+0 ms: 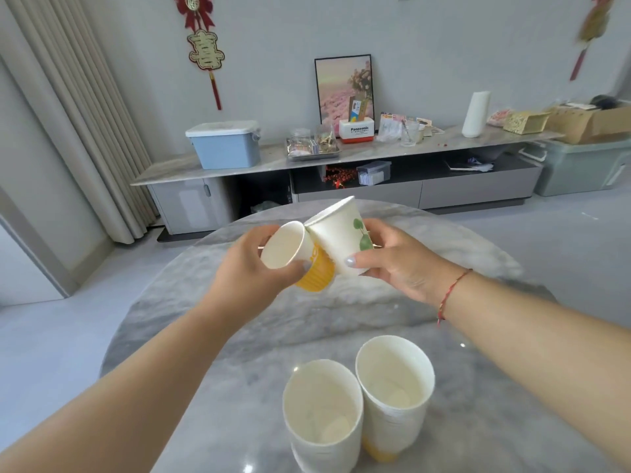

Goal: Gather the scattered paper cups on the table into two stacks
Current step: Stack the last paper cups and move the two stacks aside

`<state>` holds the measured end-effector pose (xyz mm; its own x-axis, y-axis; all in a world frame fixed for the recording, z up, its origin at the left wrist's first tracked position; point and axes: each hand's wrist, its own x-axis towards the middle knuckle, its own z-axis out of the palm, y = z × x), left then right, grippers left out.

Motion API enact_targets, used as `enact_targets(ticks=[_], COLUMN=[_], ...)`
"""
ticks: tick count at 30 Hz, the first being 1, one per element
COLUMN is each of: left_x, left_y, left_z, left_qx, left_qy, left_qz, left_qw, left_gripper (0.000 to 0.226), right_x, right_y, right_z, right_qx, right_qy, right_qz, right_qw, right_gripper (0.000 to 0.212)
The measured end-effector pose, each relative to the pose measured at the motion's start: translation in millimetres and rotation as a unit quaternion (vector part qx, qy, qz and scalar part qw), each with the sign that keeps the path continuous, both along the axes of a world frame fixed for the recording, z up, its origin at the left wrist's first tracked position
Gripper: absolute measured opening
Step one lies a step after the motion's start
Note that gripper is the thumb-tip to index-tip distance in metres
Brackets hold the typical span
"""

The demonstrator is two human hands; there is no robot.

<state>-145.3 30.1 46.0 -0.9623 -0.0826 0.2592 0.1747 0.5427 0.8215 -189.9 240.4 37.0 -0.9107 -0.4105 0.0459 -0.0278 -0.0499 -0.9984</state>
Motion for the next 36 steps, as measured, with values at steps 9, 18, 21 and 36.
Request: enact_targets(ticks=[9,18,21,36], left_x=[80,120,121,129], left_y=[4,2,3,8], left_z=[47,18,12,-16], left_qx=[-0.091,-0.199,-0.196,-0.324], left_qy=[0.064,0.046,0.042,-0.097], left_qz=[-0.074,-0.096,-0.096,-0.198], left_qw=[0.991,0.974,0.975,0.92], left_gripper=[0.058,0.079,0.08,0.099], right_x=[80,123,123,128], right_y=[22,36,40,40], right_z=[18,-12,-20,-29], right_qx=[0.13,0.164,0.181,0.373], right_qy=[0.135,0.096,0.081,0.305], right_qz=[0.013,0.017,0.013,0.028], right_qw=[0.982,0.982,0.98,0.876], right_gripper=[0.063,0.072,0.095,0.075])
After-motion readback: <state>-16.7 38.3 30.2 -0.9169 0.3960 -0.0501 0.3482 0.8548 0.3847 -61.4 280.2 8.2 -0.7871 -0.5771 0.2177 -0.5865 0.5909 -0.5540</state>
